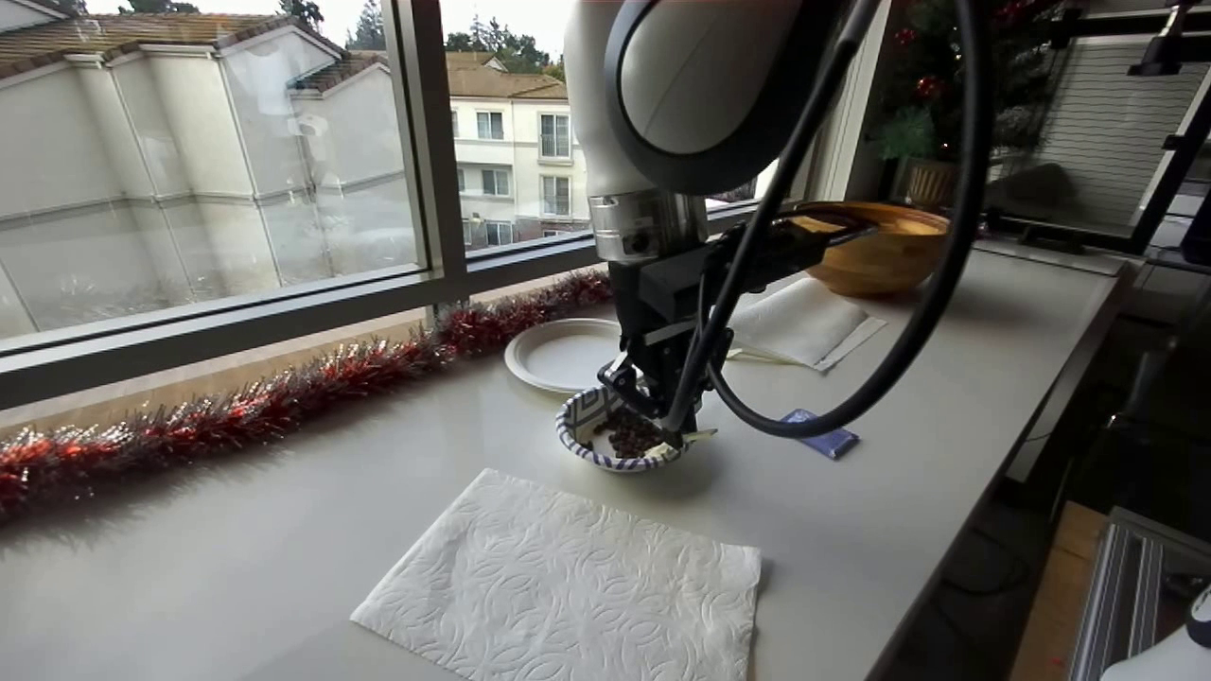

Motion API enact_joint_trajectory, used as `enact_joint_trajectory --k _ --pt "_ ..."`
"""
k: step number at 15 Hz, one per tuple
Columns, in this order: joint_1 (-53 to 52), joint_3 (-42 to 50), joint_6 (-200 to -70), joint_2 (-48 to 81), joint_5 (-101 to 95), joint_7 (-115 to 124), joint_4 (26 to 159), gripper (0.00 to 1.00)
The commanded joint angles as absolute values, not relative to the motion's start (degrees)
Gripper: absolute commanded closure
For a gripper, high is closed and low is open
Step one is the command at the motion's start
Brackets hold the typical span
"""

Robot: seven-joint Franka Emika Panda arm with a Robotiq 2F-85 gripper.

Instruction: Use the white spoon to place the contents in the bowl into the coffee cup on the right.

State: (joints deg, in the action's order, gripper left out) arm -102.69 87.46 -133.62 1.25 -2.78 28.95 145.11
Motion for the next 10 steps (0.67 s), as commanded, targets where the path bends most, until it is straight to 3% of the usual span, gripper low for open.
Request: enact_joint_trajectory --k 1,10 --pt "-100.2 86.33 -132.35 -0.79 -1.61 27.25 144.59 0.97" --pt "-99.93 86.62 -133.54 -0.09 -2.05 26.25 145.21 0.97"
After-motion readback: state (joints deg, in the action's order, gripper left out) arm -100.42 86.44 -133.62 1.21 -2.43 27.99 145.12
